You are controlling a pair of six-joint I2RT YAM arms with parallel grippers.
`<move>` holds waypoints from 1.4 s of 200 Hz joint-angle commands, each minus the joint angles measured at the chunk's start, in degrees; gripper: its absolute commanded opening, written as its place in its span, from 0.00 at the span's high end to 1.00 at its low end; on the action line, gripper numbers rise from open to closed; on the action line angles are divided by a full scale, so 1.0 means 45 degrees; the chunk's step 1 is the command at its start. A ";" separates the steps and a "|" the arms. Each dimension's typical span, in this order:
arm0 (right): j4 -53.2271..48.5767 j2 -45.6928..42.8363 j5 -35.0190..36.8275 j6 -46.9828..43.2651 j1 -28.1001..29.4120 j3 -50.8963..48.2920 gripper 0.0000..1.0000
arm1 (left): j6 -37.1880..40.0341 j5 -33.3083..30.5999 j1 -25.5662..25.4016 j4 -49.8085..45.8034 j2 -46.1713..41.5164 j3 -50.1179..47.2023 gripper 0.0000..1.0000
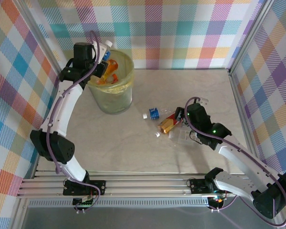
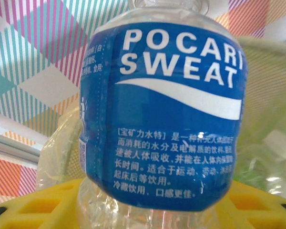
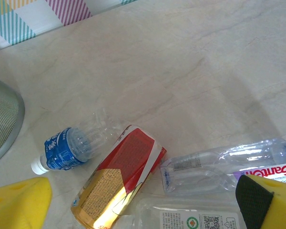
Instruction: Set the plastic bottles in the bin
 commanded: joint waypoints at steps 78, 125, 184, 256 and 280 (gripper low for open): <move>-0.0412 -0.0251 -0.0108 0.0338 -0.0083 0.0261 0.00 | 0.2072 -0.0080 0.0468 -0.0522 0.2021 0.1666 0.47; -0.0468 -0.0383 -0.0091 0.0402 -0.0068 0.0213 0.00 | 0.2441 -0.1097 0.0466 -0.0615 0.2559 0.2096 0.29; -0.0519 -0.0629 -0.0114 0.0495 -0.0068 0.0086 0.00 | 0.2464 -0.1379 0.0465 -0.0550 0.2401 0.2129 0.16; -0.0410 -0.0657 -0.0109 0.0519 -0.0066 -0.0032 0.00 | 0.1337 -0.0807 0.0466 0.0027 0.1587 0.2074 0.11; -0.0249 -0.0707 -0.0094 0.0559 -0.0068 -0.0109 0.00 | 0.0327 -0.0283 0.0468 0.0389 0.0871 0.1931 0.10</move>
